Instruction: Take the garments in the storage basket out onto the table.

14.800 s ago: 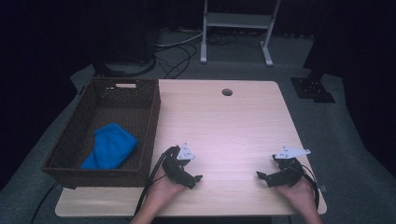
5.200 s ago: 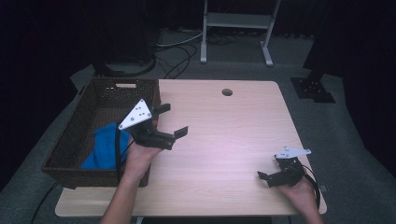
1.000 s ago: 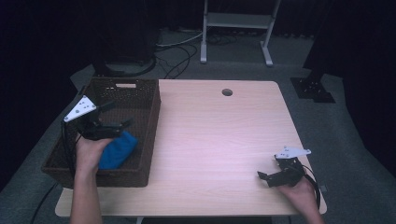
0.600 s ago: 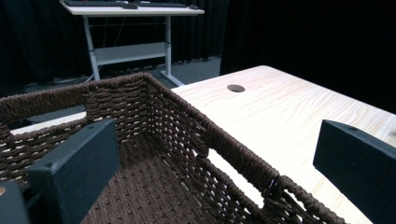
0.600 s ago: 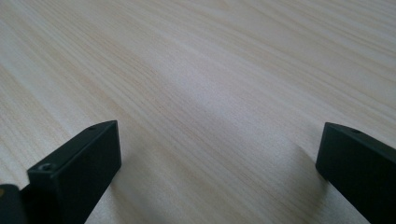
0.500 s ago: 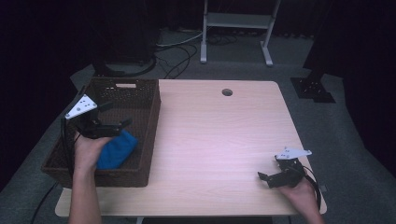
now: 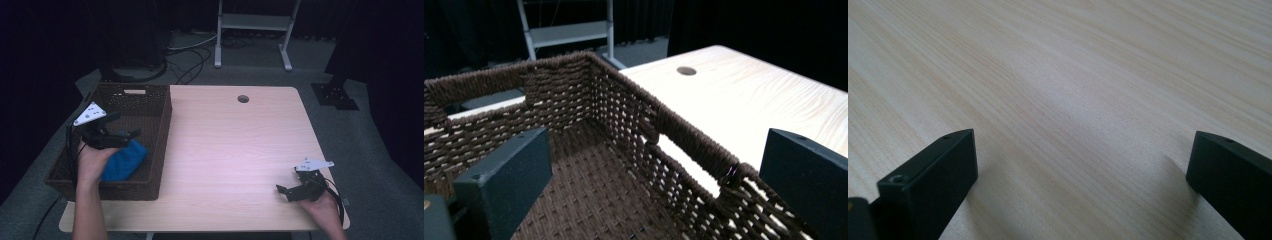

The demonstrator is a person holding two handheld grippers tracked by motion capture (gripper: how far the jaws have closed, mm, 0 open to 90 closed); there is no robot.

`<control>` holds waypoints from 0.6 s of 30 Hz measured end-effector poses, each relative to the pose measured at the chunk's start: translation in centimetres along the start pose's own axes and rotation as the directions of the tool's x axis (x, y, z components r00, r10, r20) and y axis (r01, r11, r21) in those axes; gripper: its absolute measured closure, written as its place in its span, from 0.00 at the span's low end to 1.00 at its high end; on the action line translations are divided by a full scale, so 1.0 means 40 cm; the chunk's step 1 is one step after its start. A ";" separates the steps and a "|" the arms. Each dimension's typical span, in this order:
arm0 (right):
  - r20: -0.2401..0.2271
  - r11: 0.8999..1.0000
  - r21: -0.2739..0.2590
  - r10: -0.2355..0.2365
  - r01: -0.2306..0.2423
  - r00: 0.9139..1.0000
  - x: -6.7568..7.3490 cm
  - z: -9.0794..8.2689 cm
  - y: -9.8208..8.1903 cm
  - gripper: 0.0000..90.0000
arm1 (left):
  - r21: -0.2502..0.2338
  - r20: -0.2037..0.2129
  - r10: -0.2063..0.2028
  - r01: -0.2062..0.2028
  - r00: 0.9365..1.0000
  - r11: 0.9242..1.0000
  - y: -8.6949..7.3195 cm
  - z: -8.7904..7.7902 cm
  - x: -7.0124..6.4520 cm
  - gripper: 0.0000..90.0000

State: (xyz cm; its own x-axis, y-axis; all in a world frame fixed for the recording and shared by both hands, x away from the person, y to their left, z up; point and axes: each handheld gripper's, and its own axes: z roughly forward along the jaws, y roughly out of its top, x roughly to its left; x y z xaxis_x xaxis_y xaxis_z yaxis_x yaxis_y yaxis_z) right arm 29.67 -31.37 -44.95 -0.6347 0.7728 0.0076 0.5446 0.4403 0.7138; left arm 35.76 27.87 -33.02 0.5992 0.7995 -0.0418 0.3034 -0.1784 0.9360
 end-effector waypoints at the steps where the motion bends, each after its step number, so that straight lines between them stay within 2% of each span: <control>1: 0.000 1.000 0.000 0.000 0.000 1.000 0.000 0.000 0.000 0.00 | 0.008 -0.001 -0.001 0.001 1.000 1.000 -0.001 0.001 0.001 0.00; 8: 0.000 1.000 0.000 0.000 0.000 1.000 0.000 0.000 0.000 0.00 | 0.046 -0.011 -0.010 0.010 1.000 0.999 -0.004 0.008 0.002 0.00; 18: 0.000 1.000 0.000 0.000 0.000 1.000 0.000 0.000 0.000 0.00 | 0.107 -0.029 0.003 0.000 1.000 0.994 -0.009 0.016 0.003 0.00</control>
State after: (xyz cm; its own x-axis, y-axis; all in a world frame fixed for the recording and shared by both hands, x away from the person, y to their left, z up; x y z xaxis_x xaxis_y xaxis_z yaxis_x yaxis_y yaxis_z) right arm 29.67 -31.37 -44.95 -0.6345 0.7729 0.0075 0.5446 0.4402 0.7139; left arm 36.19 27.67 -33.57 0.5780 0.8155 -0.0289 0.3809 -0.2384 0.8933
